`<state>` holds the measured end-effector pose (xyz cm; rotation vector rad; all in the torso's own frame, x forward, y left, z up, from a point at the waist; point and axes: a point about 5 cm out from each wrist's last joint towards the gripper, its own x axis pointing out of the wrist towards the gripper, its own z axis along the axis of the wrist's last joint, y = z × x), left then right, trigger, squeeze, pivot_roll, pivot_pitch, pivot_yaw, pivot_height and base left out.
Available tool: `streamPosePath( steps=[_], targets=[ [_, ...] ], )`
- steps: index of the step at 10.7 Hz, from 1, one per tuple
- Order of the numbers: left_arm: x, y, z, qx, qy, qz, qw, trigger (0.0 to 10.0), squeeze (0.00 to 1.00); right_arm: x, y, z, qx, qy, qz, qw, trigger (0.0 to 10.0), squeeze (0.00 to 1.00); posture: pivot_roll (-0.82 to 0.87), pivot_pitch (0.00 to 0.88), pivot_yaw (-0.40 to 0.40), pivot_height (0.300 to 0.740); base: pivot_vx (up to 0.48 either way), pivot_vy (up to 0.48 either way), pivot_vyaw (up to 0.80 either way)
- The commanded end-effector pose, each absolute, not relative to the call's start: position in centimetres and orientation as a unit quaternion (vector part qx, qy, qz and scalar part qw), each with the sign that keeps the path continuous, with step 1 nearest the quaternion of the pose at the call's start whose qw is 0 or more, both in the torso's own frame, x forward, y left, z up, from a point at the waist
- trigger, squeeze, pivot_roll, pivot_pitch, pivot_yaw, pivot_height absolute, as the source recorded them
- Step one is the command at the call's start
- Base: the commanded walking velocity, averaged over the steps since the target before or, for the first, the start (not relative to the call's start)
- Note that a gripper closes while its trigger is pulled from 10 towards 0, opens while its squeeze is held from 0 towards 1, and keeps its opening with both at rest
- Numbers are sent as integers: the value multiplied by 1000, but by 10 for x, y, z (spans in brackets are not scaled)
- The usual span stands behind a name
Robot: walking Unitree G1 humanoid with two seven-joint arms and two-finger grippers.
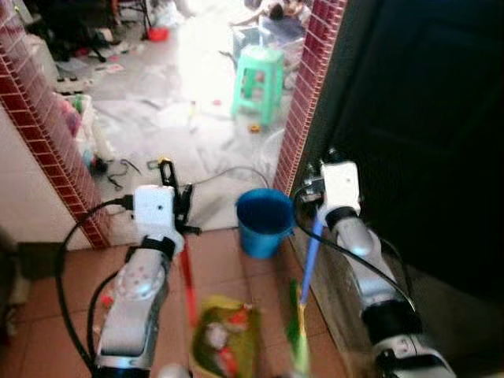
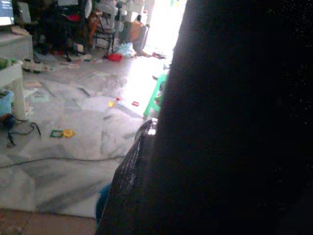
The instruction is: Sweep floor
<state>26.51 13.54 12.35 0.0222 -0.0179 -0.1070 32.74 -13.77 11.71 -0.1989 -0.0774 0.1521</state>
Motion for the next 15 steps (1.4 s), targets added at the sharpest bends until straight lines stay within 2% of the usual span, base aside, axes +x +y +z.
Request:
streamPosePath(
  steps=[1, 4, 5, 6, 13, 15],
  targets=[
    [267, 133, 136, 7, -42, -42, 998, 10000, 0, 329, -141, 124, -107, -52, 72, 990, 10000, 0, -35, 0, -57, 740, 0, 0, 0],
    [273, 143, 142, 23, -51, -12, 998, 10000, 0, 328, -139, 122, -98, -47, 74, 991, 10000, 0, -20, 0, -71, 740, 0, 0, 0],
    [274, 156, 153, 19, -75, 28, 997, 10000, 0, 328, -136, 122, -96, -48, 79, 991, 10000, 0, -18, 0, -70, 740, 0, 0, 0],
    [276, 157, 161, 15, -89, 40, 995, 10000, 0, 328, -138, 121, -96, -47, 77, 991, 10000, 0, -17, 0, -72, 740, 0, 0, 0],
    [295, 176, 259, -12, -241, 89, 966, 10000, 0, 329, -142, 118, -101, -40, 73, 991, 10000, 0, -23, 0, -74, 740, 0, 0, 0],
    [300, 178, 266, -24, -247, 94, 964, 10000, 0, 328, -140, 116, -96, -36, 81, 991, 10000, 0, -25, 0, -76, 740, 133, 0, 0]
  ],
)
